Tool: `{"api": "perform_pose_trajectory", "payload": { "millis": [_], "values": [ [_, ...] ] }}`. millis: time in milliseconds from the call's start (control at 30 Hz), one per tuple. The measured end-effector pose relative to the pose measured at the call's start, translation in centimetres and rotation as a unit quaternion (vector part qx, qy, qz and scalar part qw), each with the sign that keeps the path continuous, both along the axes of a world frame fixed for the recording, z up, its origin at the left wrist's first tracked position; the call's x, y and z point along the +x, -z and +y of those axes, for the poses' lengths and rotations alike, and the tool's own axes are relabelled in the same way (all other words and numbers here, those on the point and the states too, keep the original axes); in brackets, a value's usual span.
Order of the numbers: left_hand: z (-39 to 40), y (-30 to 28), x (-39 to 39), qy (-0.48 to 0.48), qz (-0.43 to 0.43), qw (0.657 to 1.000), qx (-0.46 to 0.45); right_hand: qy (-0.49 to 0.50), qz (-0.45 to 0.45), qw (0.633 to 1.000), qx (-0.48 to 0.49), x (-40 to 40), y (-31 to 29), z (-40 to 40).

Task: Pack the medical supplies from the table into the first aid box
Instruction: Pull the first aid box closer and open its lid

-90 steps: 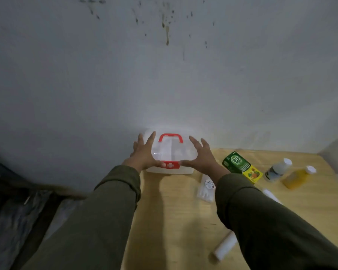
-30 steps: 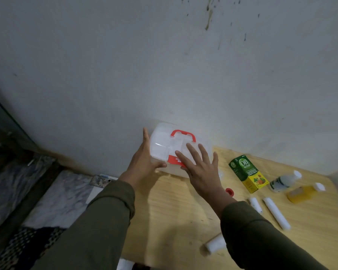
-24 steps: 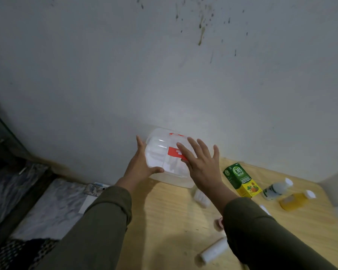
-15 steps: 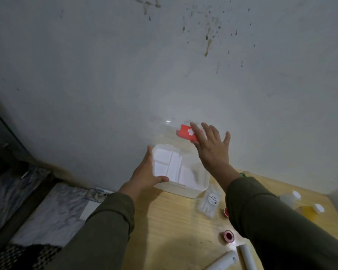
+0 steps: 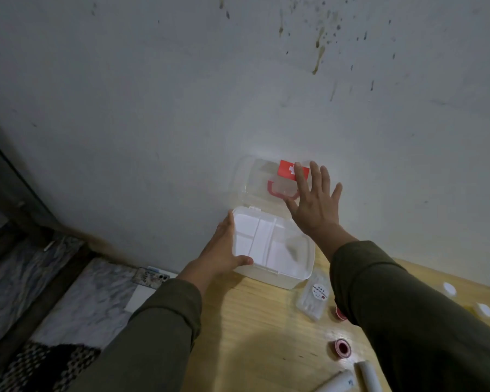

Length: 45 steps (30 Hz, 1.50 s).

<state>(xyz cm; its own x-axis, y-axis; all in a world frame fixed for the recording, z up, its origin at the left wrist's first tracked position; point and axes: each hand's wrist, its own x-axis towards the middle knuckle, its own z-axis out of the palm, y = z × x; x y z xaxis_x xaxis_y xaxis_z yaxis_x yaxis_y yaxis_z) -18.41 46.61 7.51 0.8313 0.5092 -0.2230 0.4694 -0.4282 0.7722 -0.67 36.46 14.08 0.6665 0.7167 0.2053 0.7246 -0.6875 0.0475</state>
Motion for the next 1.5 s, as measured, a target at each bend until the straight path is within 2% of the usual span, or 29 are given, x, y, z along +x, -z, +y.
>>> {"api": "perform_pose_trajectory", "payload": {
  "millis": [233,567,733,1067,1367,1500],
  "values": [
    [0.0,0.0,0.0,0.004,0.002,1.000,-0.002,0.012,0.027,1.000,0.006,-0.6,0.4,0.2],
    [0.1,0.7,0.4,-0.005,0.031,0.999,0.029,-0.005,0.017,0.999,-0.029,-0.5,-0.7,-1.7],
    [0.3,1.0,0.6,0.002,0.051,0.997,0.053,0.000,0.009,1.000,-0.016,-0.6,-1.1,-2.9],
    [-0.4,0.2,0.3,-0.039,0.011,0.993,0.114,-0.003,0.043,0.999,0.014,-3.0,-0.7,-6.2],
    [-6.1,-2.4,2.5,0.013,-0.027,0.990,0.137,0.051,0.098,0.994,0.022,-4.2,0.7,-12.9],
    [-8.9,-2.9,4.8,0.090,-0.035,0.987,0.130,0.106,0.111,0.988,0.029,-3.7,1.4,-17.0]
  ]
}}
